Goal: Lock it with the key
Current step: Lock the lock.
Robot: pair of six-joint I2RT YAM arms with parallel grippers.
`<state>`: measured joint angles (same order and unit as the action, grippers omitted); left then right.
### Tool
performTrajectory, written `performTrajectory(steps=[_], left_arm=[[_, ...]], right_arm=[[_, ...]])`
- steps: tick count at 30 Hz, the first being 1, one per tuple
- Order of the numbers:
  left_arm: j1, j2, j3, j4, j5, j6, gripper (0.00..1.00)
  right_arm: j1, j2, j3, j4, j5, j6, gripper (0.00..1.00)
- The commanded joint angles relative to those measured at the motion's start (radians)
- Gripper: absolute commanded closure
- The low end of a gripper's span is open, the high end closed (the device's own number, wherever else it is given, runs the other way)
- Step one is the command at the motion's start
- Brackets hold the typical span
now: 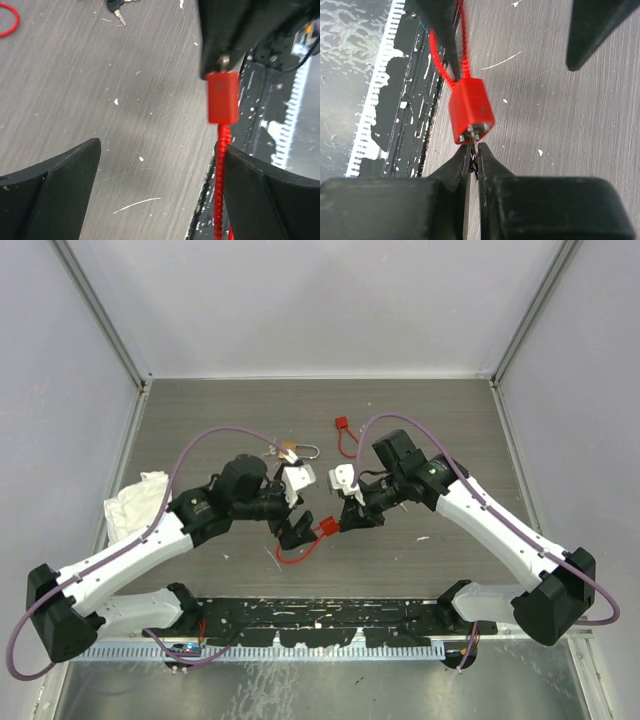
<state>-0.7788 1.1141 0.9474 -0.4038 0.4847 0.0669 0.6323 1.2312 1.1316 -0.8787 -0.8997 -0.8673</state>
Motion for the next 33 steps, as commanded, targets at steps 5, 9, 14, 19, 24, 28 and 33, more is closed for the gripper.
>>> performTrajectory(steps=[5,9,14,19,24,28,33], left_arm=[[-0.159,-0.103,0.01,0.01,-0.394,0.143,0.02],[-0.087,-0.125,0.005,0.042,-0.185,0.032,0.02],[-0.012,-0.126,-0.023,0.068,0.053,-0.049,0.02],[-0.012,-0.095,-0.119,0.23,0.185,-0.133,0.02],[-0.012,-0.051,-0.188,0.341,0.207,-0.184,0.08],[-0.012,0.01,-0.208,0.415,0.225,-0.241,0.2],[-0.012,0.062,-0.198,0.475,0.246,-0.281,0.41]], right_arm=[[0.01,0.028,-0.008,0.079,0.024,0.028,0.99],[0.01,0.014,-0.033,0.08,-0.002,0.003,0.99],[0.01,-0.007,-0.037,0.08,-0.02,-0.002,0.99],[0.009,-0.021,-0.026,0.083,-0.028,0.005,0.99],[0.009,-0.029,-0.024,0.083,-0.039,0.015,0.99],[0.008,-0.03,-0.014,0.085,-0.053,0.02,0.99],[0.009,-0.03,-0.017,0.084,-0.076,0.022,0.99]])
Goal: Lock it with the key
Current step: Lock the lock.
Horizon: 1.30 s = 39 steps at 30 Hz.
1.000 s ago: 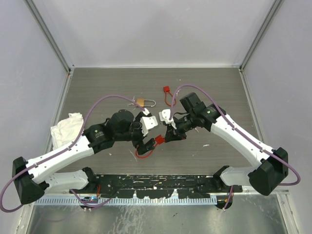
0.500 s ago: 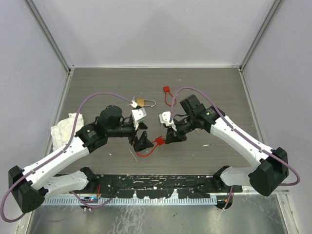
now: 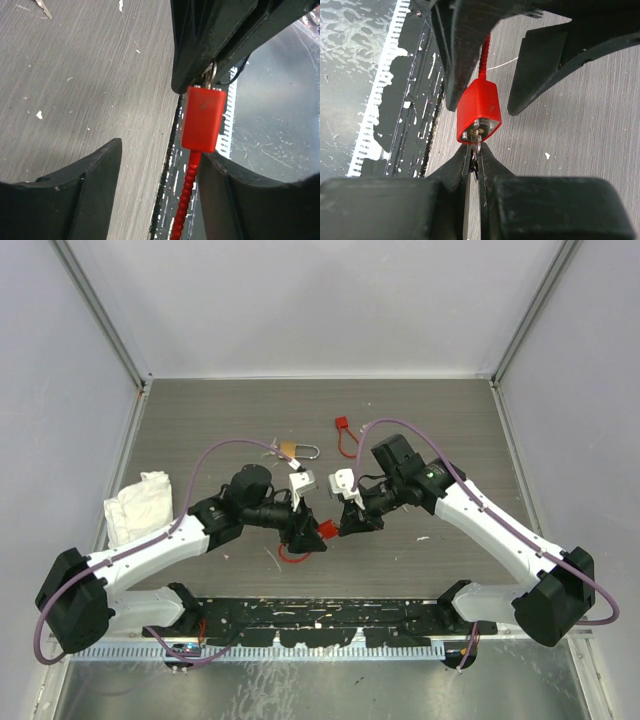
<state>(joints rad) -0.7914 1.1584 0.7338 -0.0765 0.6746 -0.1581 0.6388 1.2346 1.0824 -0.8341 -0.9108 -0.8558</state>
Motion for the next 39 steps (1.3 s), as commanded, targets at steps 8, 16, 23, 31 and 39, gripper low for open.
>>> performTrajectory(steps=[8,16,23,31,39], left_arm=[[0.001,0.024,0.068,0.032,0.109,0.043,1.0],[-0.001,-0.001,0.21,-0.269,0.019,0.326,1.0],[-0.004,0.036,0.298,-0.4,0.031,0.404,1.0],[-0.026,0.052,0.328,-0.409,0.04,0.405,1.0],[-0.03,0.051,0.339,-0.407,0.052,0.398,1.0]], right_arm=[[0.002,-0.037,0.021,0.029,-0.055,0.0,0.98],[-0.012,-0.006,0.09,-0.102,-0.101,-0.047,0.38],[-0.021,0.004,0.163,-0.136,-0.091,-0.003,0.36],[-0.021,0.059,0.169,-0.079,-0.103,0.106,0.4],[-0.005,0.077,0.153,-0.05,-0.051,0.115,0.61]])
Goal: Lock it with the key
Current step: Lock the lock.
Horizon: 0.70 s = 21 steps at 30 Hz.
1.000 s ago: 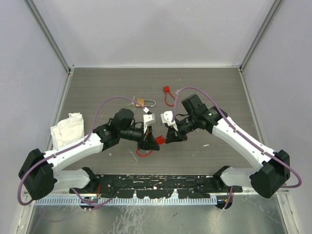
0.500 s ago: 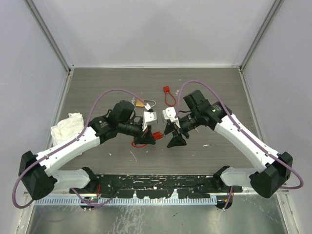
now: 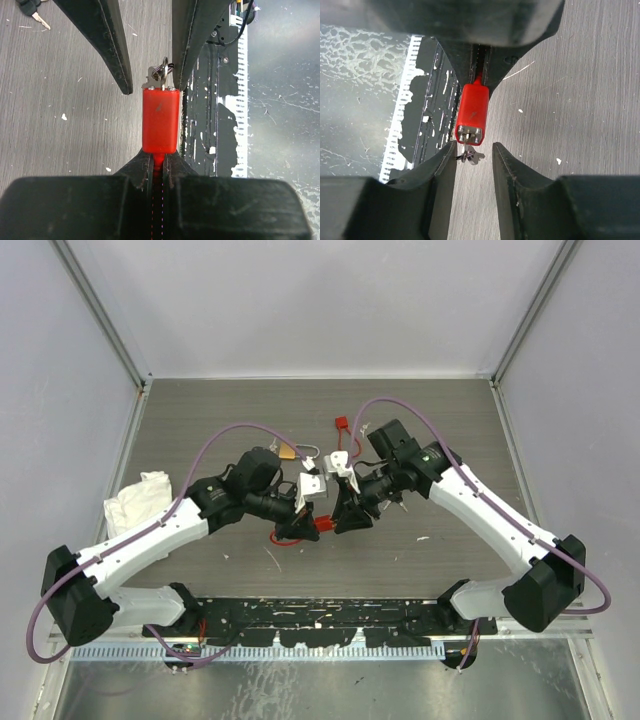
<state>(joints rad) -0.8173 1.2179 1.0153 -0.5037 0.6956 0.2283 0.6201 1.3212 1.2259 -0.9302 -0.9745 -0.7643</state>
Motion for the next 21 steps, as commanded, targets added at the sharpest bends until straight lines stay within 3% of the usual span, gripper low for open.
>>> performTrajectory(steps=[1,8,13,17,21], left_arm=[[-0.004,-0.006,0.059,0.018,0.033,0.01,1.0],[-0.003,0.007,0.078,0.0,0.046,0.003,1.0],[-0.004,0.025,0.094,-0.026,0.058,0.007,1.0],[-0.004,0.044,0.135,-0.095,0.058,0.049,1.0],[-0.005,0.083,0.157,-0.111,0.072,0.049,1.0]], right_arm=[[0.018,-0.01,0.009,0.05,0.024,0.023,0.64],[0.055,-0.019,-0.004,0.058,0.107,0.013,0.66],[0.072,-0.025,-0.005,0.061,0.147,0.005,0.85],[0.097,-0.018,0.005,0.032,0.186,-0.026,0.77],[0.106,-0.023,0.006,0.042,0.182,-0.023,0.79]])
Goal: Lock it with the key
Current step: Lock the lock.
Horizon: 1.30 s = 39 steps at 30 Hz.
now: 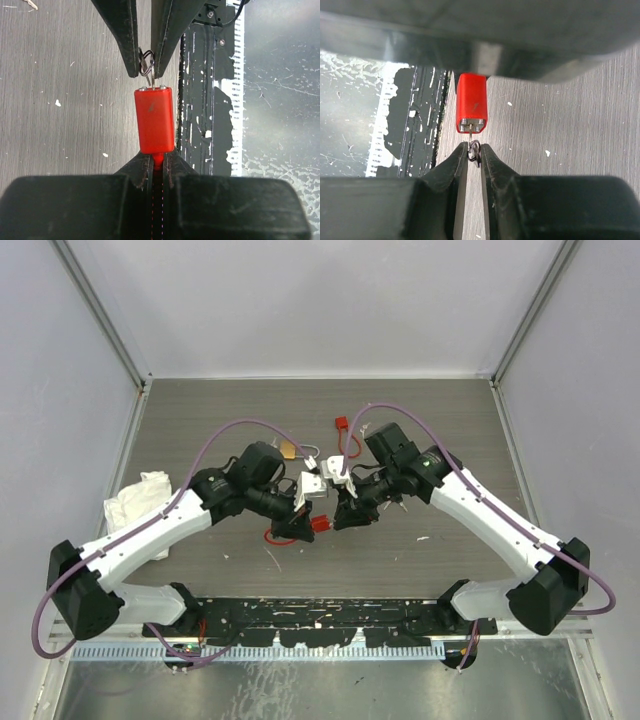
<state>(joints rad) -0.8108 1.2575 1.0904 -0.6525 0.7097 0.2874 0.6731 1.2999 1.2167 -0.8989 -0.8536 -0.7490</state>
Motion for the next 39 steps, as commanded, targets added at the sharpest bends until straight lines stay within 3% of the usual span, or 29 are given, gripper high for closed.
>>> performTrajectory(steps=[1,4,7,8,10,12,15,18,27,31,36,39], left_arm=[[-0.011,0.047,0.083,0.038,0.061,-0.014,1.0],[-0.011,0.05,0.077,0.06,0.075,-0.034,1.0],[-0.01,0.041,0.065,0.09,0.088,-0.054,1.0],[-0.011,0.037,0.062,0.093,0.087,-0.058,1.0],[-0.01,0.03,0.059,0.094,0.087,-0.061,1.0],[-0.009,0.023,0.057,0.098,0.089,-0.068,1.0],[-0.008,0.02,0.053,0.114,0.103,-0.089,1.0],[-0.009,0.02,0.055,0.125,0.114,-0.106,1.0],[-0.006,-0.037,0.017,0.174,0.115,-0.138,1.0],[-0.01,-0.103,-0.05,0.248,0.087,-0.146,1.0],[-0.011,-0.115,-0.057,0.24,0.084,-0.144,1.0],[-0.012,-0.121,-0.061,0.238,0.076,-0.139,1.0]], right_arm=[[0.057,-0.004,0.014,0.015,0.059,-0.035,0.82],[0.063,-0.012,-0.002,0.049,0.045,-0.01,0.91],[0.062,-0.015,-0.021,0.072,0.047,0.017,0.94],[0.06,-0.014,-0.022,0.072,0.047,0.021,0.9],[0.054,-0.021,-0.025,0.075,0.046,0.026,0.67],[0.048,-0.033,-0.031,0.094,0.045,0.037,0.59],[0.048,-0.046,-0.046,0.113,0.039,0.032,0.56],[0.047,-0.067,-0.086,0.125,0.02,-0.013,0.48],[0.026,-0.123,-0.169,0.195,0.034,0.002,0.4],[-0.054,-0.114,-0.152,0.164,-0.089,-0.006,0.38],[-0.055,-0.104,-0.135,0.112,-0.075,-0.082,0.37],[-0.05,-0.106,-0.123,0.07,-0.057,-0.138,0.28]])
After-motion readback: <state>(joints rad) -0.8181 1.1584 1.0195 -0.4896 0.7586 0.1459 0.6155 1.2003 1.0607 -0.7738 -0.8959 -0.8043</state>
